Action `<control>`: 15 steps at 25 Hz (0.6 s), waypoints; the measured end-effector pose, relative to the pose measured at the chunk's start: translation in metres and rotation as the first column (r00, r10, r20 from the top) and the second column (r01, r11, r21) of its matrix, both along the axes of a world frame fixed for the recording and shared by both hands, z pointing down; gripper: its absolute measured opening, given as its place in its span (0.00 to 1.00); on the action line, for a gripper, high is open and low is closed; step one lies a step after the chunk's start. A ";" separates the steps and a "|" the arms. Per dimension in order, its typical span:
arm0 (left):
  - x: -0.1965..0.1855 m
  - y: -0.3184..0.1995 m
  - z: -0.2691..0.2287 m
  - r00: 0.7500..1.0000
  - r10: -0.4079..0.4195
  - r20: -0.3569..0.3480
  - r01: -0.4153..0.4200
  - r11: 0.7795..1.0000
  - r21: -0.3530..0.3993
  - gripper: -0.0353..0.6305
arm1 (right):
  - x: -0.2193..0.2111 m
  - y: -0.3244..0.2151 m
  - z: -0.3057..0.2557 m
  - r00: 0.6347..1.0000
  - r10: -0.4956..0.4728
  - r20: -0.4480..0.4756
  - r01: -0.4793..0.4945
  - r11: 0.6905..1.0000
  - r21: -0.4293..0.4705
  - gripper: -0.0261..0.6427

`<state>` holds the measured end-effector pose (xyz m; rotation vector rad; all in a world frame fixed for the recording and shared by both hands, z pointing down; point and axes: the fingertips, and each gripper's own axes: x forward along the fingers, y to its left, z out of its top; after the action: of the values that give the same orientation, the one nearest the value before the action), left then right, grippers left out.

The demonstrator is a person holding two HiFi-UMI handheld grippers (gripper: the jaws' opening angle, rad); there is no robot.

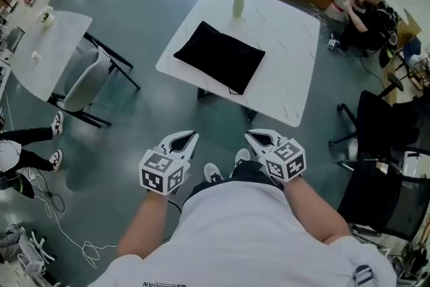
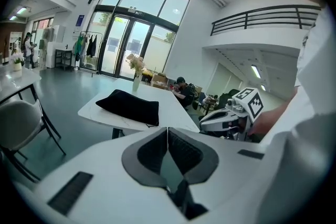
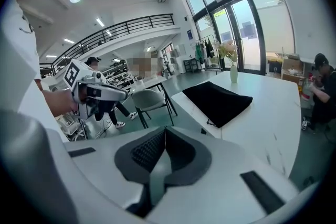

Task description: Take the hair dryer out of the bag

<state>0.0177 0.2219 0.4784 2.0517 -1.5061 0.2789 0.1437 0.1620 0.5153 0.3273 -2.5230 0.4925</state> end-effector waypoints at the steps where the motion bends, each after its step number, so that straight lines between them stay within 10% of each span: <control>1: 0.000 -0.001 0.002 1.000 0.005 -0.001 -0.005 1.000 -0.001 0.08 | 0.000 -0.001 0.002 1.000 0.005 -0.006 -0.005 1.000 -0.003 0.06; 15: -0.018 -0.030 0.007 0.999 0.029 0.022 -0.028 0.999 -0.034 0.08 | -0.017 -0.050 0.003 0.998 0.060 0.023 -0.060 0.998 -0.015 0.06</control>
<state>0.0000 0.1916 0.4852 2.0511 -1.4765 0.3377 0.1270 0.1119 0.5186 0.3946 -2.5375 0.5407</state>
